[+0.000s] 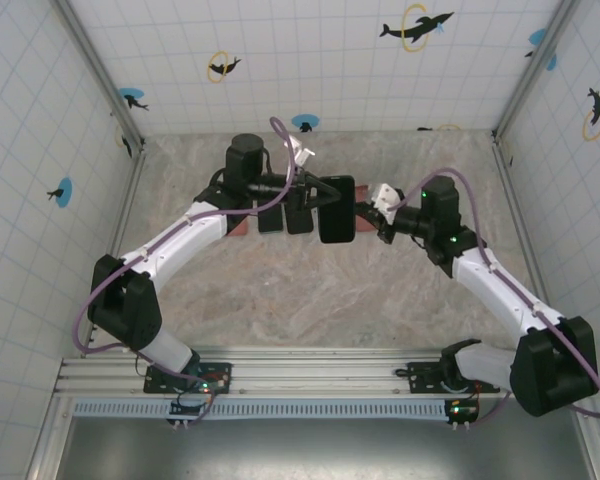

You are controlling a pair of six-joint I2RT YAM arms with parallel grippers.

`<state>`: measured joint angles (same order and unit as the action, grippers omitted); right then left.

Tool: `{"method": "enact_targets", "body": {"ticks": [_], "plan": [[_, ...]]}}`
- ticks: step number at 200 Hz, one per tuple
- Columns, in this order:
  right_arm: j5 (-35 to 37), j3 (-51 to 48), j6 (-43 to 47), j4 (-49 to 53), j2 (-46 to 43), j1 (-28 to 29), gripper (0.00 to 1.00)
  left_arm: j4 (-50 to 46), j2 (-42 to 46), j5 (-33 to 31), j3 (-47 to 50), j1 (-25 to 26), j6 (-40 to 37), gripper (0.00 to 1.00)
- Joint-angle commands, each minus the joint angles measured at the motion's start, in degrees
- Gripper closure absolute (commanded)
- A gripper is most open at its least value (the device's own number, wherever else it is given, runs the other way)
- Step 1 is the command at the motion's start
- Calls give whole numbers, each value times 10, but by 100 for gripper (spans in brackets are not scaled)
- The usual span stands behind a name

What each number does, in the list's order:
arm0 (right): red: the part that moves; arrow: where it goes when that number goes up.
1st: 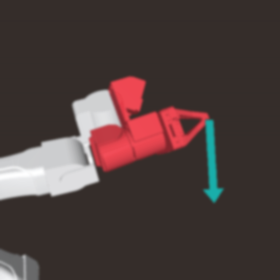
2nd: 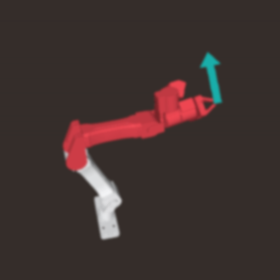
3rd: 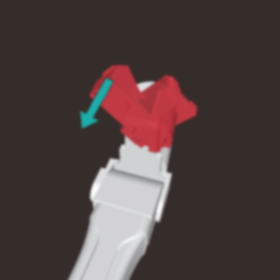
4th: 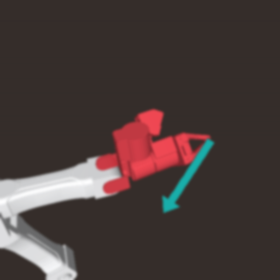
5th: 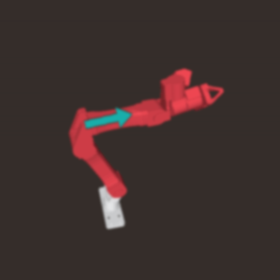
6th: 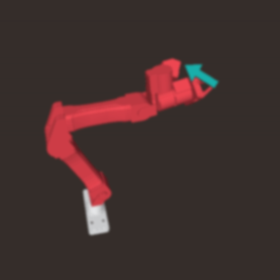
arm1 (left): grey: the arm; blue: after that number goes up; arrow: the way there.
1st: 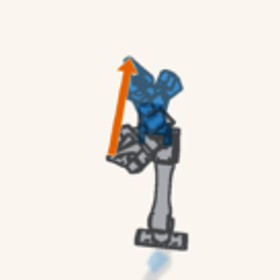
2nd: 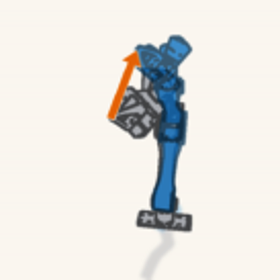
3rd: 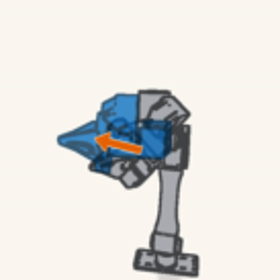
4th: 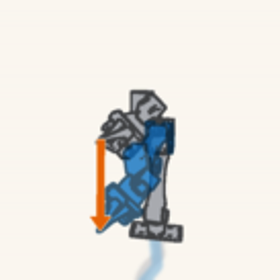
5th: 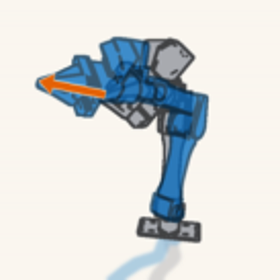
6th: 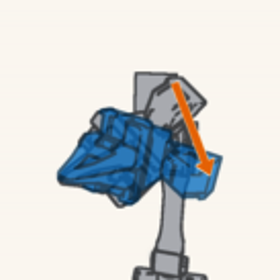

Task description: Take the phone out of the phone case

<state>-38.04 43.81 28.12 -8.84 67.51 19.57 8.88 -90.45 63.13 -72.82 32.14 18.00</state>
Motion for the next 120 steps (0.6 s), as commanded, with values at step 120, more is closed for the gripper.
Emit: {"method": "enact_targets", "body": {"ticks": [120], "plan": [[83,-232,-813,-458,-83,-25,64,210,1,-183,53,3,385,97]]}}
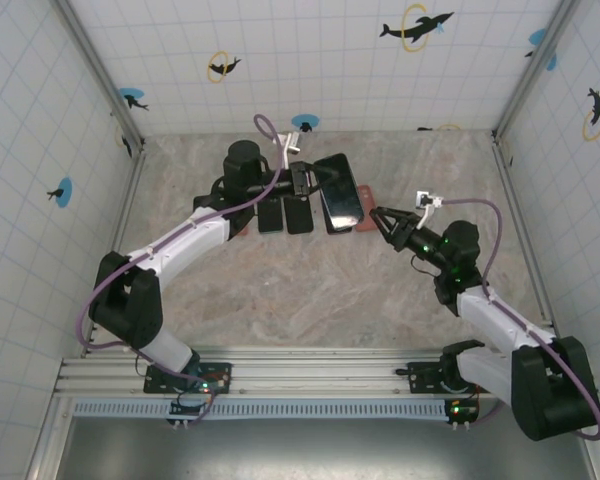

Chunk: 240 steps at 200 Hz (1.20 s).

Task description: Take the phone out of the phone case

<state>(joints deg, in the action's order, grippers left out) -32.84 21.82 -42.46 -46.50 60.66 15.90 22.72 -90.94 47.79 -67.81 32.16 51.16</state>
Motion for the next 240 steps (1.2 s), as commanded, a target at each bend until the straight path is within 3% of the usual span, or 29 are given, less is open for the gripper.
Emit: {"method": "enact_targets", "body": {"ticks": [1,170,240], "plan": [[31,-12,-110,-84,-15,11,64,72,6,-30,3,3,54,97],[7,9,-149,-112,40,51,68,166,-8,-36,18,17,139,98],[79,36,-303,-131,48,72,68,203,-30,-82,62,22,213,94]]}}
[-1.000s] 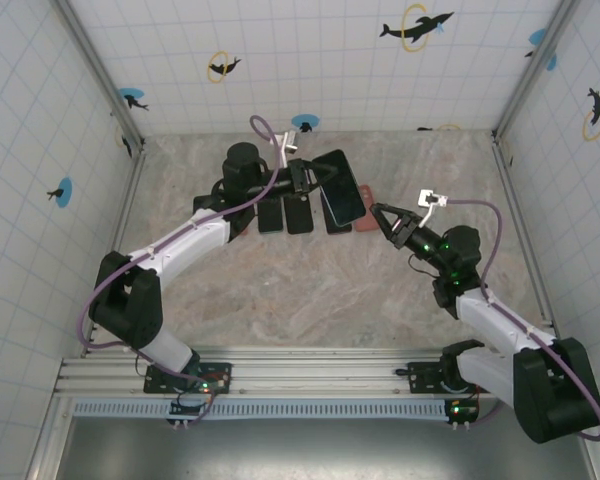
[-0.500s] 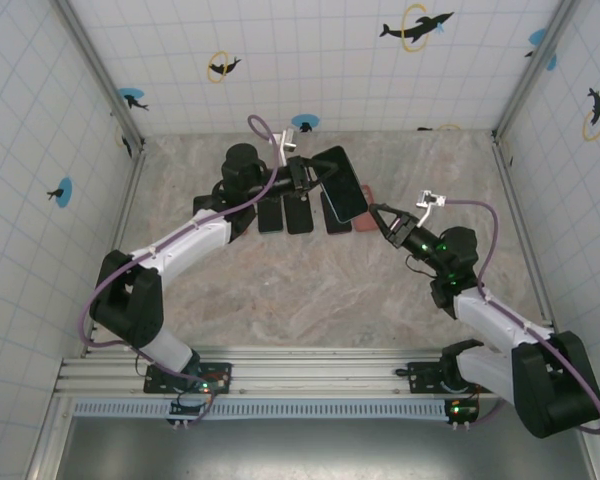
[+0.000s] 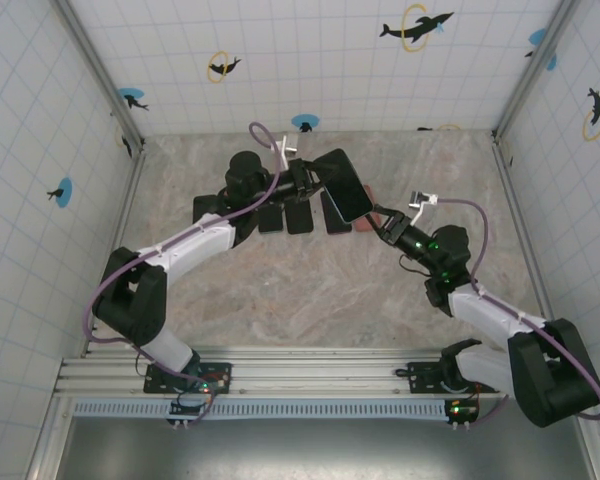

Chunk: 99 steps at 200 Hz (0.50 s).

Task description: Take the phone out of the phone case

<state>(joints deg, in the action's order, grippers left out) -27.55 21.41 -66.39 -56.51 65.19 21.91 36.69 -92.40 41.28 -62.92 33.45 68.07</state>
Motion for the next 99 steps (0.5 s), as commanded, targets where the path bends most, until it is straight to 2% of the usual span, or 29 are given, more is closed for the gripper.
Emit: {"method": "enact_targets", "body": {"ticks": [1,59,86,99], "plan": [[25,42,-66,-31,3,13,68,65,-16,-18,14,10,45,94],[19,66,-115,-54,25,25,70,112,-45,-33,20,20,90,92],[20,61,-133,-67,28,25,79,101,-46,-37,24,20,87,89],[21,58,-140,-68,27,25,87,87,-45,-43,24,20,84,83]]}}
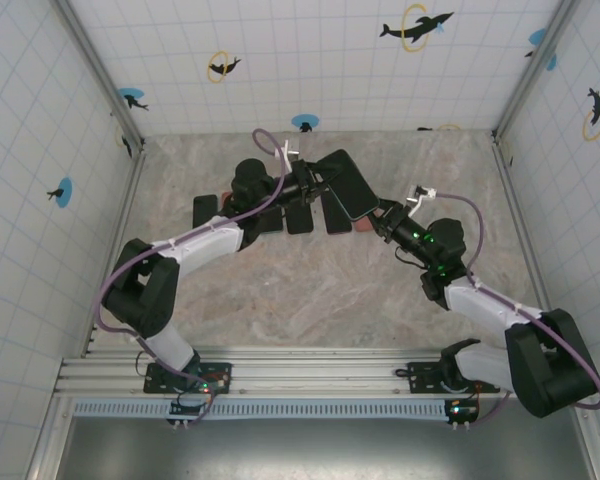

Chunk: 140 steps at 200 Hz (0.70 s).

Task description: Take the phone out of the phone case

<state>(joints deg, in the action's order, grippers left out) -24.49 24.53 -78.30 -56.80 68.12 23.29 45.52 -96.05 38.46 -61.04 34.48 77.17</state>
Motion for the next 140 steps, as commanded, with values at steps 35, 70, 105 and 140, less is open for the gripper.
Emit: {"method": "enact_targets", "body": {"ticks": [35,70,105,140], "plan": [[0,10,-55,-74,-4,7,100,-28,-12,-33,7,8,-2,69],[8,0,-67,-58,-9,7,100,-53,-8,-45,1,8,-7,58],[43,-11,-67,-65,-11,1,100,-137,14,-82,-2,9,-42,42],[92,-22,-50,-97,-6,-1,100,-165,45,-123,14,18,-42,39]]}}
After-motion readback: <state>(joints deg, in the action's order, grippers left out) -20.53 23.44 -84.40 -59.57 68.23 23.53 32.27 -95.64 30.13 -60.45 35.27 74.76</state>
